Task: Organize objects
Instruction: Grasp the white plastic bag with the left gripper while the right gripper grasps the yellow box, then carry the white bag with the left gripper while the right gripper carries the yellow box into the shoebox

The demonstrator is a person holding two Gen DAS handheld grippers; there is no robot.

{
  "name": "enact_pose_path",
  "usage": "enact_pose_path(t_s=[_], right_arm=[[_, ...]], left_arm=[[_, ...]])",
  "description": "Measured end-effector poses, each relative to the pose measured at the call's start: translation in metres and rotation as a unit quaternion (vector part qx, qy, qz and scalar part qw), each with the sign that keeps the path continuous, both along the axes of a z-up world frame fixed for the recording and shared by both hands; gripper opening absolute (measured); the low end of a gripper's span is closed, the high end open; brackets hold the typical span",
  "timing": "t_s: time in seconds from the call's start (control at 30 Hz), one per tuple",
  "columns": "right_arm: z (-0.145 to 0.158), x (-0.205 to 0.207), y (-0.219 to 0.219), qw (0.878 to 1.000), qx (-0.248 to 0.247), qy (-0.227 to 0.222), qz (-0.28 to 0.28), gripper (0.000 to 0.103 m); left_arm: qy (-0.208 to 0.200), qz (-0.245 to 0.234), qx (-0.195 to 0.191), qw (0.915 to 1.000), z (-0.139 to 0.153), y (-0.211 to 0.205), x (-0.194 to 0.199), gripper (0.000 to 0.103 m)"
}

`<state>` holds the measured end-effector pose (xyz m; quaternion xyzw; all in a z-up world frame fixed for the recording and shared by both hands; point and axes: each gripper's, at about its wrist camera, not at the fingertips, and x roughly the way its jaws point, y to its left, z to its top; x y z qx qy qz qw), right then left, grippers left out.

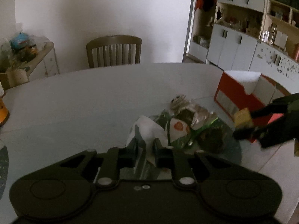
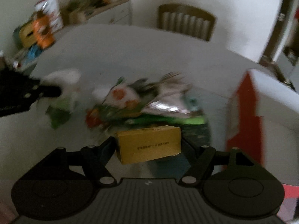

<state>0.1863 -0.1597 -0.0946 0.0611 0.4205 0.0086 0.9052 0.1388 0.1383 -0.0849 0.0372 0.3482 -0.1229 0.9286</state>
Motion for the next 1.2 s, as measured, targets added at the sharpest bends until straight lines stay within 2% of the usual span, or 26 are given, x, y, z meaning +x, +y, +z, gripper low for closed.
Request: enact_pose_path(t_s=[0.23,0.5,0.87,1.2], right_arm=[[0.041,-0.019,-0.057,0.996,0.015,-0.036,-0.084,0.076],[0.057,-0.043,-0.109,0.991,0.027,-0.063,-0.113,0.076],[0.035,-0.063,-0.179,0.991,0.038,-0.047,-0.120,0.076],[0.002,-0.070,-0.242,0.990,0.038,-0.014,-0.137,0.076]], left_arm=[[-0.002,-0.004,-0.011,0.9999,0.028,-0.006,0.000,0.016],[-0.019,0.000,-0.018,0.9997,0.059,-0.037,-0.002,0.016],[-0.002,-0.021,-0.035,0.9992,0.061,-0.128,0.019,0.016],[0.010,-0.082,-0.043,0.9957,0.061,-0.227,0.065,0.016]])
